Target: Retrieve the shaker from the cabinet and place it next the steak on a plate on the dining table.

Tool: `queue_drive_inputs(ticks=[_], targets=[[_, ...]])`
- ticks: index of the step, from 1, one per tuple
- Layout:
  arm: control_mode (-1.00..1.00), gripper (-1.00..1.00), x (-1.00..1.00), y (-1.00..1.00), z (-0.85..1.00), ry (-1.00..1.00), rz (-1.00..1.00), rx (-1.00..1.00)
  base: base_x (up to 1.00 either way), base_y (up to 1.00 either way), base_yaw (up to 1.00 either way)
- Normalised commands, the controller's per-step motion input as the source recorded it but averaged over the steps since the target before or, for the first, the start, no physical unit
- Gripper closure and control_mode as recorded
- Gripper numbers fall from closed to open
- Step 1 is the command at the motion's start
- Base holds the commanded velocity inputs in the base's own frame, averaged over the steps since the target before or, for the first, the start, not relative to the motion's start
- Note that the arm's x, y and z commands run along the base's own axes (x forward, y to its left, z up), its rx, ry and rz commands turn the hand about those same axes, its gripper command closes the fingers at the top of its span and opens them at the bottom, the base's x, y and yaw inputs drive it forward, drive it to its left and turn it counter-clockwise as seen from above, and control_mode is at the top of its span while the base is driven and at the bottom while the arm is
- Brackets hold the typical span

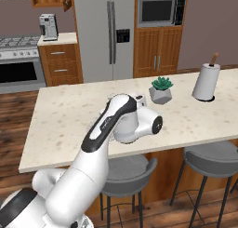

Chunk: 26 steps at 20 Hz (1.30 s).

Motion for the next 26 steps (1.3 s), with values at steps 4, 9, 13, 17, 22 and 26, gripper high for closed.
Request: queue_drive_inputs(ticks=[4,9,13,17,22,26], targets=[[-1.0,1.0,0.19,-0.1,0.0,0.1,0.0,0.06,0.0,0.0,0.0],[-1.0,1.0,0.12,-0.21,-0.08,0.1,0.0,0.09,0.0,0.0,0.0],[-1.0,1.0,0.09,-0.2,-0.22,0.15,0.0,0.13,0.0,0.0,0.0],[-1.0,1.0,0.11,-0.04,-0.25,0.1,0.0,0.08,0.0,0.0,0.0],[-1.0,1.0,0.15,0.0,-0.17,0.03,0.01,0.01,0.0,0.0,0.0],[-1.0,1.0,0.14,0.0,-0.2,0.0,0.01,0.0,0.0,0.0,0.0]])
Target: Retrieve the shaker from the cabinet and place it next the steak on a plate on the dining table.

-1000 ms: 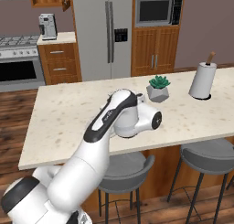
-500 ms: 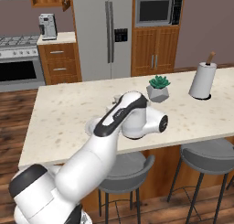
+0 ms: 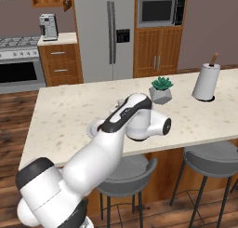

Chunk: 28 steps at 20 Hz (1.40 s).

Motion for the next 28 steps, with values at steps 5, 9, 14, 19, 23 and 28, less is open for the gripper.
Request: queue_drive_inputs(ticks=[5,9,14,19,23,28], targets=[[-1.0,1.0,0.15,0.0,-0.26,-0.04,0.02,0.0,0.0,0.0,0.0],[-1.0,1.0,0.23,0.0,-0.28,-0.01,0.0,0.0,0.0,0.0,0.0],[-1.0,1.0,0.24,0.0,-0.25,0.0,0.0,0.0,0.0,0.0,0.0],[-1.0,1.0,0.18,0.0,-0.18,0.0,0.0,0.0,0.0,0.0,0.0],[-1.0,1.0,0.09,0.0,-0.15,0.0,0.0,0.0,0.0,0.0,0.0],[-1.0,1.0,0.14,0.0,-0.17,0.0,0.0,0.0,0.0,0.0,0.0]])
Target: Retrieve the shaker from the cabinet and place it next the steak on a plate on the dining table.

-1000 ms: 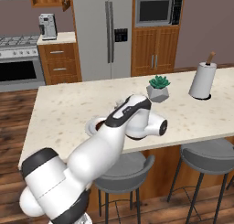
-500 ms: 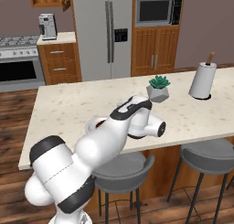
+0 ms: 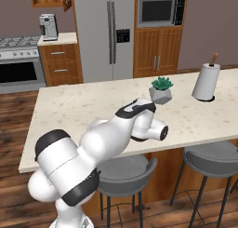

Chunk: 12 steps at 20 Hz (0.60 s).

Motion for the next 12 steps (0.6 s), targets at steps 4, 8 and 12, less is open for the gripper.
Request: queue_drive_inputs(ticks=[4,8,12], targets=[[-1.0,1.0,0.2,0.0,-0.21,0.0,0.0,0.0,0.0,0.0,0.0],[-1.0,1.0,0.22,0.0,-0.21,0.0,0.0,0.0,0.0,0.0,0.0],[-1.0,1.0,0.23,-0.01,-0.19,0.0,0.0,0.0,0.0,0.0,0.0]])
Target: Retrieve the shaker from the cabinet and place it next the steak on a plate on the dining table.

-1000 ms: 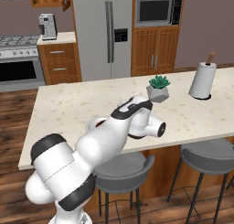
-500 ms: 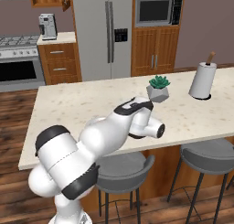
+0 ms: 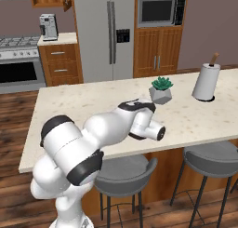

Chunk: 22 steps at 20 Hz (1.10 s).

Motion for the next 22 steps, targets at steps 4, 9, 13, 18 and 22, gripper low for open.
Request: queue_drive_inputs(ticks=[4,9,13,18,22], targets=[[-1.0,1.0,0.26,-0.1,-0.19,0.0,0.0,0.0,0.0,0.0,0.0],[-1.0,1.0,0.28,-0.1,-0.22,0.0,0.0,0.0,0.0,0.0,0.0],[-1.0,1.0,0.19,-0.16,-0.26,0.0,0.01,0.0,0.0,0.0,0.0],[-1.0,1.0,0.06,-0.2,-0.29,0.0,0.03,0.0,0.0,0.0,0.0],[-1.0,1.0,0.13,-0.21,-0.23,0.0,0.02,0.0,0.0,0.0,0.0]])
